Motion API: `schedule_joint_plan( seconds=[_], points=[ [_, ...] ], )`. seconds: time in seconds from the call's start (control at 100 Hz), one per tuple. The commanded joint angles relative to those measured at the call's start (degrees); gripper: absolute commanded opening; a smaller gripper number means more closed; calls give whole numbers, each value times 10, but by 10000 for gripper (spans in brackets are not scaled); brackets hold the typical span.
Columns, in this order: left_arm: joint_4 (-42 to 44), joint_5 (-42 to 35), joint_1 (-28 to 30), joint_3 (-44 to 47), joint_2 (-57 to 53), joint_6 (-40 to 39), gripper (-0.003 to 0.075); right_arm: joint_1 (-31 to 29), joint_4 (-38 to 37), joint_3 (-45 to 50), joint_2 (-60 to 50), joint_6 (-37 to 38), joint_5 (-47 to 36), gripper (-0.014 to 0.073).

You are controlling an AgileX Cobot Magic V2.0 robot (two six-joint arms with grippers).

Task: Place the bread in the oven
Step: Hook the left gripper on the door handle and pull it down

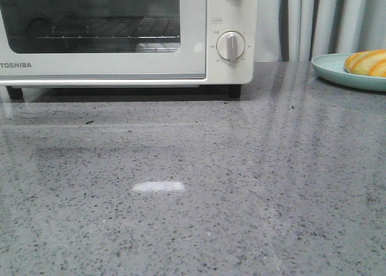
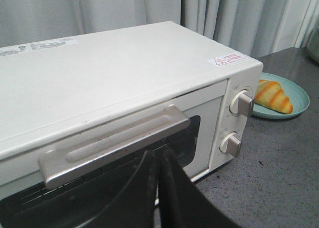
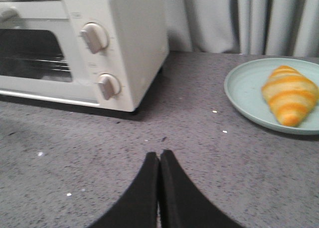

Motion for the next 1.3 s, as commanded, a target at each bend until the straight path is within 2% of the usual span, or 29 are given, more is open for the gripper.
schedule_joint_plan(
  seconds=[0.0,0.2,0.5,0.88,1.08,1.29],
  points=[
    [-15,-27,-11,-38,16,22,-21,24,-8,-32,14,-6,-32,-69],
    [-15,-62,-18,-51,60,38,-21,63,-11,-56,43,-6,-23,-69],
    [-15,-66,-18,-51,104,40,-21,63,-16,-60,61,-6,-39,-69],
    [-15,-75,-18,-62,109,40,-21,63,-17,-60,61,-6,-50,-69],
    [-15,-115,-18,-65,116,41,-21,63,-17,-60,61,-6,-51,-69],
    [-7,-112,-18,-65,142,41,-21,63,-17,-60,61,-6,-51,-69]
  ],
)
